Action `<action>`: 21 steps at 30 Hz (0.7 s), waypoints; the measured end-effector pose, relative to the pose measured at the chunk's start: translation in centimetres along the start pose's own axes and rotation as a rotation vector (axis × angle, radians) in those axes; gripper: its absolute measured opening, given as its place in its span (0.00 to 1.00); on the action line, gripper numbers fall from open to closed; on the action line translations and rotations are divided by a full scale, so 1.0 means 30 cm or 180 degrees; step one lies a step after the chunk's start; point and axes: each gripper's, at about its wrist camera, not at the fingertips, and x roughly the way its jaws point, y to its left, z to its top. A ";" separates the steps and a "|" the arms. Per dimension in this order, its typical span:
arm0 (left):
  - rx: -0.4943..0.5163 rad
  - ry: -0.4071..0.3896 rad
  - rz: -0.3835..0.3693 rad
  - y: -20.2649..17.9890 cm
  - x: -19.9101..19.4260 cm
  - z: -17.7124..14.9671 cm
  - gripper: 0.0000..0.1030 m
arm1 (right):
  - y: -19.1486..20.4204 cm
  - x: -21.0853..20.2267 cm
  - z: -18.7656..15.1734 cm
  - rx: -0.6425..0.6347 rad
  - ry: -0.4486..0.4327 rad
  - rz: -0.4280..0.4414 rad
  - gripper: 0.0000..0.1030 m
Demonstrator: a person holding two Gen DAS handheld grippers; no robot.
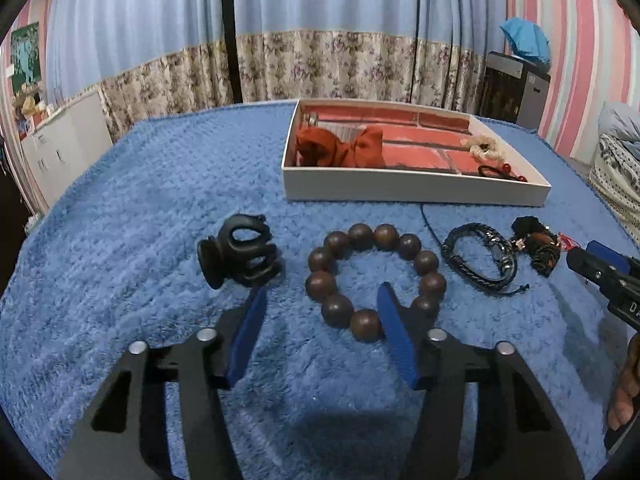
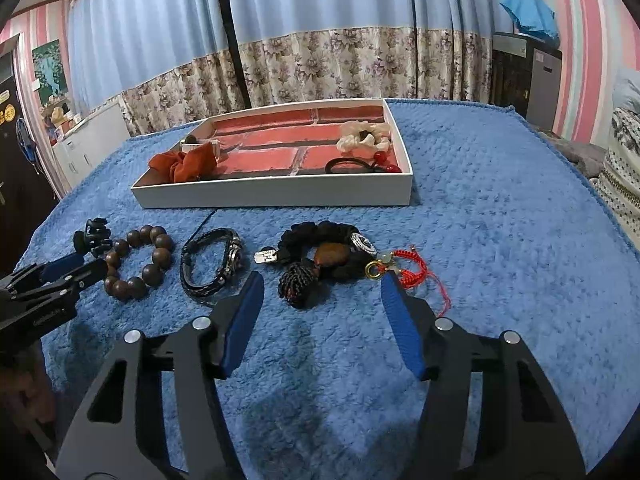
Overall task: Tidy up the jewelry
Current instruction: 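Grasp the dark wooden bead bracelet with the left tool while the right tool grasps the black braided tassel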
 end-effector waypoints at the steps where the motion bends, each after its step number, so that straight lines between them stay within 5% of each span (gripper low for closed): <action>1: 0.0001 0.0036 -0.0001 -0.002 0.011 0.003 0.50 | 0.001 0.004 0.000 0.0004 0.0008 0.0002 0.59; 7: 0.0024 0.0159 0.0078 -0.014 0.061 0.024 0.39 | 0.004 0.025 0.007 -0.0008 0.0050 0.0006 0.59; 13: -0.0052 0.0279 0.0049 0.004 0.111 0.037 0.38 | 0.006 0.056 0.010 0.0018 0.0165 -0.0009 0.57; 21: 0.0003 0.0309 -0.0021 -0.008 0.129 0.048 0.29 | 0.011 0.104 0.015 0.0072 0.0344 0.0028 0.45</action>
